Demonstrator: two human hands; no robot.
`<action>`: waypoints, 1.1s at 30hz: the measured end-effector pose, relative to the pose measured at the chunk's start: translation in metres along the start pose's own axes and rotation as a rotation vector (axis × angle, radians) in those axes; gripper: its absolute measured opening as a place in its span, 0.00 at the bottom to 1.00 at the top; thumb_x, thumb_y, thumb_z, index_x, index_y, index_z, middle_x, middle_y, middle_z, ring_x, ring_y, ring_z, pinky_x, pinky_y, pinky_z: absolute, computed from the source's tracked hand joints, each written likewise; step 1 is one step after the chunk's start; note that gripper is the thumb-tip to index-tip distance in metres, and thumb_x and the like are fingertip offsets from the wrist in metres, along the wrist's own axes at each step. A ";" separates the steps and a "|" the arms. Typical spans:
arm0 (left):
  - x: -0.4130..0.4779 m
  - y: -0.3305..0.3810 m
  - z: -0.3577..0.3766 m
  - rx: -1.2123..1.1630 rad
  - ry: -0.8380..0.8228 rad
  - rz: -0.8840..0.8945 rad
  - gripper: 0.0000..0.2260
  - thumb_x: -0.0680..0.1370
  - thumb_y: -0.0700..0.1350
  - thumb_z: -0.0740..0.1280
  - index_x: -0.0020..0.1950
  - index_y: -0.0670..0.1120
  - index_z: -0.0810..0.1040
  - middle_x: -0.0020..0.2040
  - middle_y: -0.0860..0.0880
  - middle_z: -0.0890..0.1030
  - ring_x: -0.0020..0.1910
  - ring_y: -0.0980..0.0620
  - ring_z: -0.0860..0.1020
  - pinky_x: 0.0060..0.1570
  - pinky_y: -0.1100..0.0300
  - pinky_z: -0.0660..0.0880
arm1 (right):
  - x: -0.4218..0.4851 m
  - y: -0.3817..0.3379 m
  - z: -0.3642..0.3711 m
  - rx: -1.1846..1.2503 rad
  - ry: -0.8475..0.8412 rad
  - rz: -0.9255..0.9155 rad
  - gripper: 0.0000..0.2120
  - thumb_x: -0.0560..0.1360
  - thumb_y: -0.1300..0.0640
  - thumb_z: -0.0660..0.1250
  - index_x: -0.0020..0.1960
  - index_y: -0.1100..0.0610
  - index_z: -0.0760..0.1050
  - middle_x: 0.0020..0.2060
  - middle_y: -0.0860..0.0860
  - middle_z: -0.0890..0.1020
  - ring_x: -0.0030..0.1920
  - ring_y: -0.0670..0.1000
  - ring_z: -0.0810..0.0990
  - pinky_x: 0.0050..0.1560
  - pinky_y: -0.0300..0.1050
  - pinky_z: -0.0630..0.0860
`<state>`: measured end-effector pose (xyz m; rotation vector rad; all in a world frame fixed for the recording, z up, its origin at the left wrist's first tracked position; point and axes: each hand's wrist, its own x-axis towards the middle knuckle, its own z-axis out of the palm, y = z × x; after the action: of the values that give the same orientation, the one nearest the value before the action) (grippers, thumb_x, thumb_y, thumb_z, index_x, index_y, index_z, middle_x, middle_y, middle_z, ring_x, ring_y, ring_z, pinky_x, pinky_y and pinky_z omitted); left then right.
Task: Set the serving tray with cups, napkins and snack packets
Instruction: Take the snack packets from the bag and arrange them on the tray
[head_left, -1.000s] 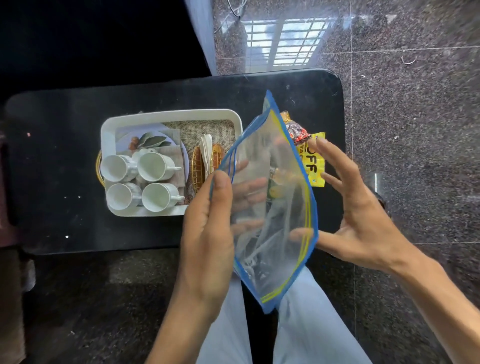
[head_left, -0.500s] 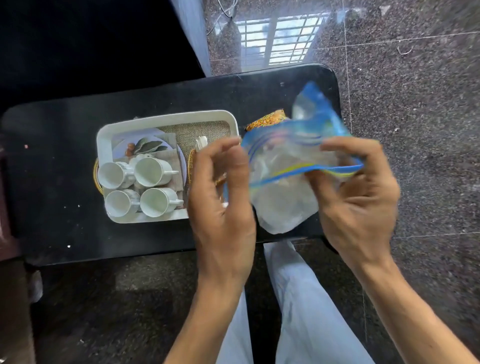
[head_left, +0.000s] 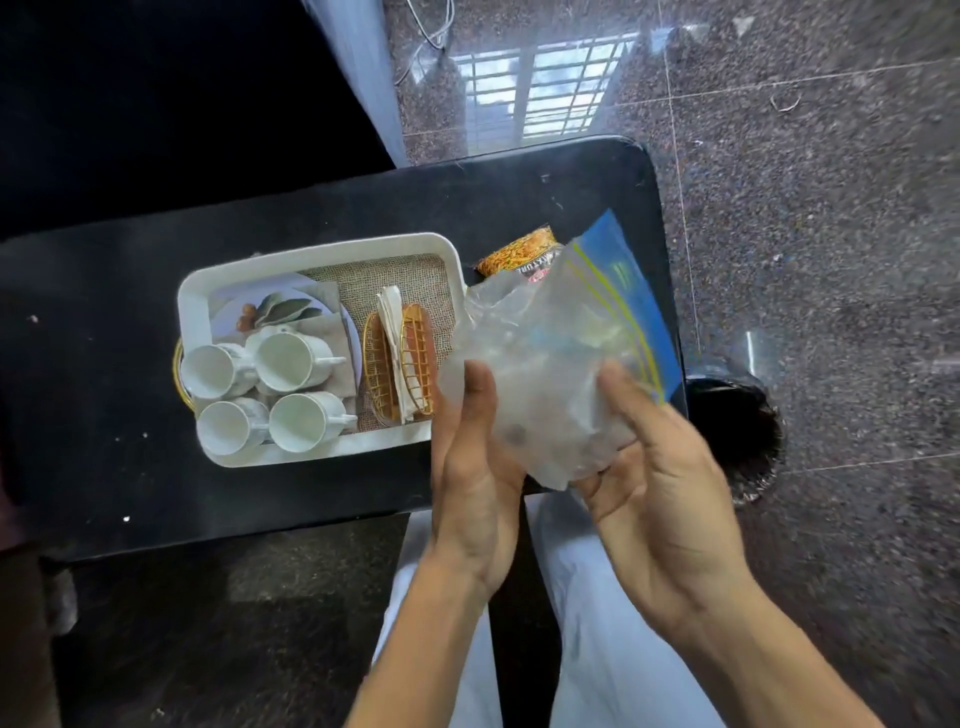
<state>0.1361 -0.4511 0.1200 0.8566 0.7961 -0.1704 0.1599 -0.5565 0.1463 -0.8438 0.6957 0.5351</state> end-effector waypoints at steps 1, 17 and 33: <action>0.005 0.001 -0.002 0.001 -0.009 -0.009 0.50 0.62 0.69 0.77 0.77 0.44 0.69 0.71 0.38 0.78 0.70 0.36 0.77 0.72 0.35 0.70 | 0.001 0.003 -0.002 0.003 0.002 0.088 0.19 0.73 0.54 0.71 0.62 0.60 0.80 0.56 0.57 0.85 0.51 0.52 0.86 0.45 0.44 0.84; 0.056 -0.028 -0.012 0.799 -0.015 0.326 0.15 0.69 0.36 0.67 0.36 0.58 0.82 0.32 0.59 0.81 0.30 0.62 0.75 0.31 0.63 0.71 | 0.039 -0.010 -0.063 -1.399 -0.147 -0.550 0.47 0.65 0.60 0.77 0.78 0.47 0.59 0.72 0.46 0.67 0.68 0.45 0.71 0.60 0.47 0.78; 0.057 -0.068 0.079 0.317 -0.071 -0.299 0.16 0.73 0.30 0.57 0.56 0.36 0.79 0.50 0.32 0.79 0.49 0.35 0.80 0.49 0.47 0.79 | 0.005 -0.005 -0.115 -1.626 0.124 -0.862 0.35 0.68 0.62 0.76 0.73 0.60 0.71 0.71 0.58 0.73 0.69 0.60 0.74 0.68 0.55 0.73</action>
<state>0.1909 -0.5448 0.0701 1.0195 0.8404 -0.6015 0.1279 -0.6526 0.0909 -2.5333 -0.2207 0.1450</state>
